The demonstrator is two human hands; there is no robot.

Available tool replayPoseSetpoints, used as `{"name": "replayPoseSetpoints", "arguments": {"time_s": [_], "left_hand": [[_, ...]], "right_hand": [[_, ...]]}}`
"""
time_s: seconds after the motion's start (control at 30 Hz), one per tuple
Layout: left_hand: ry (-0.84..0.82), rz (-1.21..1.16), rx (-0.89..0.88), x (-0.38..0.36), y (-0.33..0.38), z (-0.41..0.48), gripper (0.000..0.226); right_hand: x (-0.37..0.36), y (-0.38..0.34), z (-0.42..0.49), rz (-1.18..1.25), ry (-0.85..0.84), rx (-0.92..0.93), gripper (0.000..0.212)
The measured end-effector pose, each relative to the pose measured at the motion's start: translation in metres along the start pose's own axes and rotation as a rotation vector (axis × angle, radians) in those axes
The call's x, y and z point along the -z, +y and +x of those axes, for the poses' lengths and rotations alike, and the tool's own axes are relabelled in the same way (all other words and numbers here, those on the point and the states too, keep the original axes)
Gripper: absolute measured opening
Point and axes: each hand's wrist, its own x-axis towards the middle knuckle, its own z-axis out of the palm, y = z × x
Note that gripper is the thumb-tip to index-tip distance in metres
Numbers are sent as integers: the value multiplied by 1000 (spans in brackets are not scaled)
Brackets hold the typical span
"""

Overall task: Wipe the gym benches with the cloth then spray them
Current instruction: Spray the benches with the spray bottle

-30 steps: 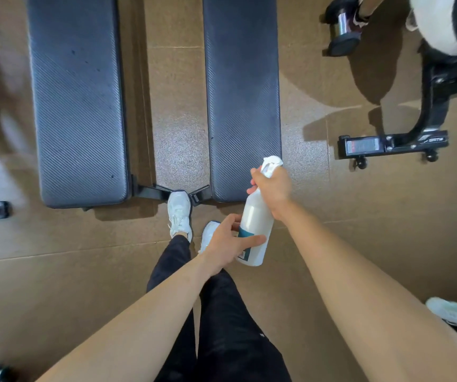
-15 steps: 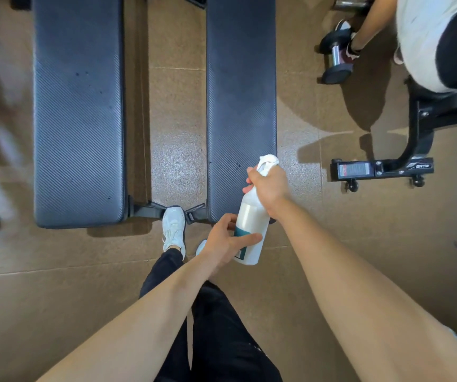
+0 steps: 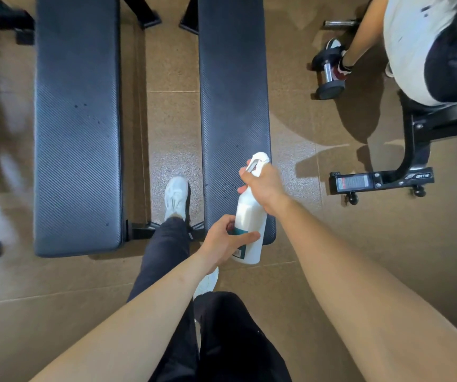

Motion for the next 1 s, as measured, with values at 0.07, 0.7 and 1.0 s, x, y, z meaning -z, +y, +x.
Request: {"name": "replayPoseSetpoints", "arguments": {"time_s": [0.07, 0.7, 1.0], "left_hand": [[-16, 32, 12, 7, 6, 11, 52], [-74, 32, 60, 131, 148, 153, 47], [-59, 43, 42, 150, 207, 175, 52]], "right_hand": [[-2, -4, 11, 6, 3, 5, 8], [-41, -157, 170, -32, 115, -115, 13], [-37, -213, 205, -15, 121, -105, 15]]}}
